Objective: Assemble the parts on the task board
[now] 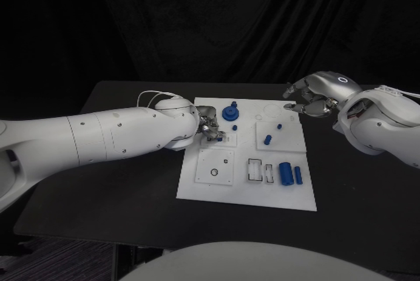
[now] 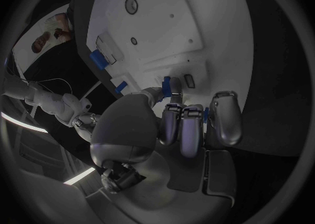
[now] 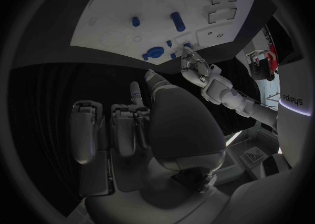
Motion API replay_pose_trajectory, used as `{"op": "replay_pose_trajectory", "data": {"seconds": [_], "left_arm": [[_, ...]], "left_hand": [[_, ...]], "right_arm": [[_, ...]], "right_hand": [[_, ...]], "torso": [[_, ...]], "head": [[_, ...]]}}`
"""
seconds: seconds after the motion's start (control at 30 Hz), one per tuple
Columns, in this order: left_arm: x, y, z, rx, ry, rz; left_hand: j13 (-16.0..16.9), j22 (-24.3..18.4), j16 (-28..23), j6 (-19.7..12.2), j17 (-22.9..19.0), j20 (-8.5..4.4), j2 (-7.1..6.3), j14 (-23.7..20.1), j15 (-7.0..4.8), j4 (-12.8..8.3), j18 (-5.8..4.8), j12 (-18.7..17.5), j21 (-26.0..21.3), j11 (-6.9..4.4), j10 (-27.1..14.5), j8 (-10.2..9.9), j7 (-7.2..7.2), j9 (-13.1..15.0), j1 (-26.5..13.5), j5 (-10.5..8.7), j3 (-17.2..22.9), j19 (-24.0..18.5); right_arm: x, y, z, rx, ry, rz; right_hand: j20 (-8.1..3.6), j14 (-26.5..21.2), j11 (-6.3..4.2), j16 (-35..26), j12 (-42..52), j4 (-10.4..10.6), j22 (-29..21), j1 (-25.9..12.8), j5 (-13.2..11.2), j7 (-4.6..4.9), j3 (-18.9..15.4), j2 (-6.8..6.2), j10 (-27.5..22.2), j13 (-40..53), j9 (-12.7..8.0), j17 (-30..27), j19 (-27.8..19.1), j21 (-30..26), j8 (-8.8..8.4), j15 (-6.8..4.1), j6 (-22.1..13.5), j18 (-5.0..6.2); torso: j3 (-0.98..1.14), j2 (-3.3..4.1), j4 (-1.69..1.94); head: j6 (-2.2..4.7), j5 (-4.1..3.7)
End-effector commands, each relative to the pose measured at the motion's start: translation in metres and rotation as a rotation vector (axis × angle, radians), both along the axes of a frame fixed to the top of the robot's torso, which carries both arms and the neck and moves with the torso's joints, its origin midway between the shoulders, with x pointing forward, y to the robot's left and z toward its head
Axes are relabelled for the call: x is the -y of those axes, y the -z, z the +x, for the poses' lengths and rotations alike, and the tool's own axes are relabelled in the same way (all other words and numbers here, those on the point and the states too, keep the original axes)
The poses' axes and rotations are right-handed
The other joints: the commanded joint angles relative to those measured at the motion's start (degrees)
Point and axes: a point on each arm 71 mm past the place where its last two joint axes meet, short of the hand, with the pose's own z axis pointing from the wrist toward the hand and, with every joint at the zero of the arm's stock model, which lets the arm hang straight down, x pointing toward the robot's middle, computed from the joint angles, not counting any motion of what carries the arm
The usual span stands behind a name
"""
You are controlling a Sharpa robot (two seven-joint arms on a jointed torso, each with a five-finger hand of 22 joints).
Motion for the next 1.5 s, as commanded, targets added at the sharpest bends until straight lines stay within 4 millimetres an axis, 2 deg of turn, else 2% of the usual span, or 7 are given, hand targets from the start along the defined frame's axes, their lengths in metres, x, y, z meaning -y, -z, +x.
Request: {"op": "replay_pose_trajectory", "data": {"seconds": [0.03, 0.13, 0.37, 0.77, 1.2, 1.33, 1.5], "left_arm": [[0.0026, 0.0049, -0.0031, -0.018, 0.024, 0.003], [0.0024, 0.0052, -0.0031, -0.018, 0.024, 0.002], [0.0024, 0.0055, -0.0031, -0.014, 0.026, -0.005], [0.0012, 0.0056, -0.0025, -0.01, 0.027, -0.012], [0.0003, 0.0056, -0.002, -0.008, 0.027, -0.014], [-0.0001, 0.0052, -0.0016, -0.002, 0.025, -0.02], [0.0005, 0.0039, -0.0011, 0.013, 0.028, -0.038]], "left_hand": [[9.14, -0.06, 0.15, 0.24, 15.06, 0.19, 0.35, 6.14, 0.54, -0.24, 0.62, -0.19, -0.51, 0.13, 2.6, -0.53, -0.01, 0.11, -1.16, -3.43, 0.59, -0.38], [9.13, -0.01, 0.15, 0.47, 15.06, 0.29, 0.63, 6.14, 0.69, 0.72, 0.63, -0.19, -0.63, 0.34, 2.61, -1.11, 0.2, -0.01, -2.95, -7.64, -0.14, -0.37], [9.12, -0.04, 0.15, 0.77, 15.06, 0.75, 1.19, 6.14, 1.16, 3.03, 0.68, -0.2, -1.02, 0.92, 2.57, -3.46, 0.86, -1.58, -7.9, -13.5, -3.97, -0.44], [9.1, 0.14, 0.15, 1.68, 15.06, 0.91, 2.51, 6.14, 1.26, 3.21, 0.72, -0.23, -1.26, 0.98, 2.54, -4.66, 0.87, -2.2, -11.71, -14.29, -7.46, -0.38], [9.2, 0.39, 0.15, 2.48, 15.06, 0.83, 3.62, 6.14, 1.12, 3.05, 0.7, -0.12, -1.29, 0.77, 2.59, -4.1, 0.56, -1.17, -11.91, -12.43, -8.24, -0.27], [9.23, 0.5, 0.15, 2.57, 15.06, 0.72, 3.75, 6.14, 1.0, 3.04, 0.71, -0.08, -1.36, 0.62, 2.61, -3.34, 0.39, 0.21, -11.77, -11.64, -8.82, -0.24], [9.36, 1.02, 0.15, 1.76, 15.06, 0.5, 4.32, 6.14, 0.79, 3.12, 0.64, 0.07, -1.3, 0.39, 2.72, -1.35, 0.12, 4.51, -12.32, -13.32, -10.52, 0.03]], "right_arm": [[0.0016, 0.0015, 0.0003, -0.01, 0.022, -0.006], [0.0016, 0.0016, 0.0004, -0.011, 0.022, -0.006], [0.0018, 0.0019, 0.0006, -0.014, 0.024, -0.008], [0.0021, 0.0024, 0.0007, -0.02, 0.027, -0.012], [0.0025, 0.003, 0.0009, -0.025, 0.03, -0.016], [0.0027, 0.0032, 0.0009, -0.028, 0.032, -0.017], [0.0028, 0.0034, 0.001, -0.03, 0.034, -0.019]], "right_hand": [[0.23, 6.05, 0.37, 0.17, 0.15, -0.41, 13.5, 0.37, 0.21, -0.03, -0.04, 0.37, 5.87, 15.08, -0.09, 15.1, 3.37, -0.28, -0.25, 0.39, 0.24, 0.29], [0.23, 6.05, 0.37, 0.17, 0.15, -0.41, 13.5, 0.37, 0.21, -0.03, -0.04, 0.37, 5.87, 15.08, -0.09, 15.1, 3.37, -0.28, -0.25, 0.39, 0.24, 0.29], [0.22, 6.05, 0.36, 0.17, 0.15, -0.45, 13.49, 0.38, 0.2, -0.04, -0.03, 0.37, 5.87, 15.08, -0.09, 15.1, 3.35, -0.32, -0.27, 0.38, 0.27, 0.3], [0.21, 6.05, 0.35, 0.17, 0.15, -0.58, 13.48, 0.46, 0.21, -0.05, 0.01, 0.38, 5.87, 15.08, -0.11, 15.1, 3.33, -0.35, -0.31, 0.37, 0.34, 0.31], [0.2, 6.05, 0.34, 0.17, 0.15, -0.72, 13.48, 0.54, 0.22, -0.04, 0.07, 0.42, 5.87, 15.08, -0.13, 15.1, 3.34, -0.34, -0.36, 0.36, 0.38, 0.31], [0.2, 6.05, 0.34, 0.17, 0.15, -0.72, 13.48, 0.54, 0.22, -0.04, 0.07, 0.42, 5.87, 15.08, -0.13, 15.1, 3.34, -0.34, -0.36, 0.36, 0.38, 0.31], [0.19, 6.05, 0.33, 0.17, 0.15, -0.79, 13.46, 0.6, 0.22, -0.05, 0.11, 0.45, 5.87, 15.08, -0.14, 15.1, 3.31, -0.39, -0.39, 0.35, 0.4, 0.32]], "torso": [[0.0, -0.02, -0.04], [-0.01, -0.02, -0.04], [-0.01, -0.04, -0.02], [-0.03, -0.07, -0.07], [0.03, -0.03, -0.01], [0.01, -0.01, -0.07], [-0.01, 0.01, -0.07]], "head": [[0.0, 0.04], [0.0, 0.05], [0.0, 0.06], [0.0, 0.16], [0.0, 0.14], [0.0, 0.26], [0.0, 0.26]]}}
